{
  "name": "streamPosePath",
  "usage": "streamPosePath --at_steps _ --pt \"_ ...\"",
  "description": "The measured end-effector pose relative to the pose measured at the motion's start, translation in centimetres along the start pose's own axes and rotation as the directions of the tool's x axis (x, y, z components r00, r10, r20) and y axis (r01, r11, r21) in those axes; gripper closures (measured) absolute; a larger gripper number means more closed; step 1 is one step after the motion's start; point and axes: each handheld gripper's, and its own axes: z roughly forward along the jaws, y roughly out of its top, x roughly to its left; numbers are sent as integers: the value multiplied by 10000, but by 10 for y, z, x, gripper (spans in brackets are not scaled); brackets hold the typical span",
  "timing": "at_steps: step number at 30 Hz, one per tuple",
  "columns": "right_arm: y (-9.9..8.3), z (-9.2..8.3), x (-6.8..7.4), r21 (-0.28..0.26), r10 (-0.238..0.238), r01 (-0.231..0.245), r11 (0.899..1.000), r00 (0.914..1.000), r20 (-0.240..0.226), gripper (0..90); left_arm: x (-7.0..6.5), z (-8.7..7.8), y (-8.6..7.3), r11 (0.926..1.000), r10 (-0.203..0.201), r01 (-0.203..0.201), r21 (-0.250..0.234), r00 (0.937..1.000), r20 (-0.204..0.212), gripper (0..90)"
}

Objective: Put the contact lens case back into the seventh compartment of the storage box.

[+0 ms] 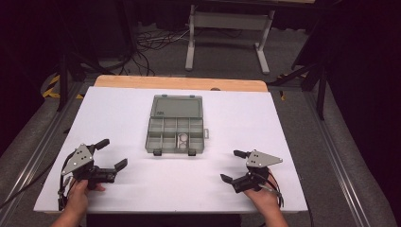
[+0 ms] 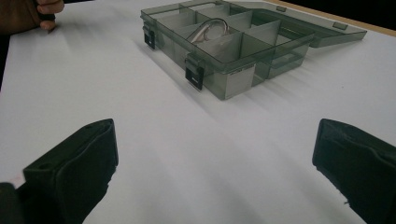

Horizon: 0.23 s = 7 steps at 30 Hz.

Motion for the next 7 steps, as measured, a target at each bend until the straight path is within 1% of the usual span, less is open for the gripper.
streamPosePath --at_steps 1,7 --pt "0 0 0 0 -5 5 10000 10000 9 10 0 0 0 10000 66 -66 3 10000 -23 16" --pt "0 -1 0 -34 -37 37 10000 10000 35 10 1 1 -1 10000 53 -53 29 10000 -45 16"
